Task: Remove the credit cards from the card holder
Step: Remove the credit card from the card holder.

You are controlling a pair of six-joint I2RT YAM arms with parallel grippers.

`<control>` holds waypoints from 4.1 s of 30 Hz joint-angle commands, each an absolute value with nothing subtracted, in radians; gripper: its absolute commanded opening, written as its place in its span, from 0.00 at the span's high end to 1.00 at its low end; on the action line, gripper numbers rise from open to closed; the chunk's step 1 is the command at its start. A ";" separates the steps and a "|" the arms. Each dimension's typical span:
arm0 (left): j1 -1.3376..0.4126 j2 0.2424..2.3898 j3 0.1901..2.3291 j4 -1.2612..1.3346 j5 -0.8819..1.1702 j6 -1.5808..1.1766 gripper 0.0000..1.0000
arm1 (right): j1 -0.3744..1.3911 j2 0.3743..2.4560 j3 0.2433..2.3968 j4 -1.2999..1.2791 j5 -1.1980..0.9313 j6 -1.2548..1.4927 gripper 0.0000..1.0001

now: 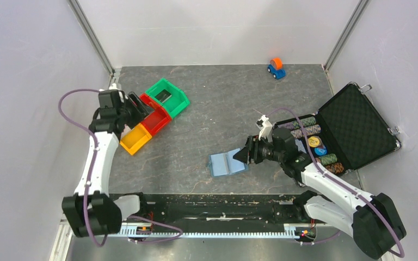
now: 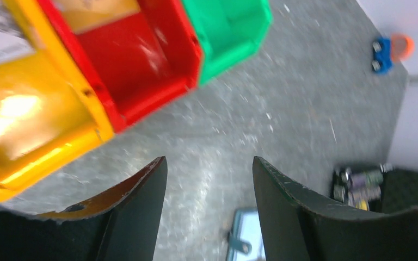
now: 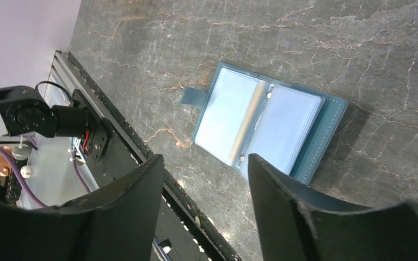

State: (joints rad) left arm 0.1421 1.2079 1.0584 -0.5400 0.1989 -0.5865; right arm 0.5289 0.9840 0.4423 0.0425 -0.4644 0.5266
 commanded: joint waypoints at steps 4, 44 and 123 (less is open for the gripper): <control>0.013 1.009 0.902 -0.515 0.445 -0.523 0.32 | 0.663 0.993 0.532 0.002 -0.271 0.523 0.44; -0.041 0.990 0.739 -0.527 0.538 -0.469 0.29 | 1.101 1.554 0.750 -0.100 0.329 0.550 0.34; -0.620 1.241 0.477 0.098 0.399 -0.836 0.98 | 0.919 1.114 0.612 -0.008 0.131 0.532 0.51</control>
State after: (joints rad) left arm -0.6132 1.2667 0.4702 0.0563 0.3759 -0.8036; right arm 0.9157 1.1439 0.5644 -0.0792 0.2604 0.5632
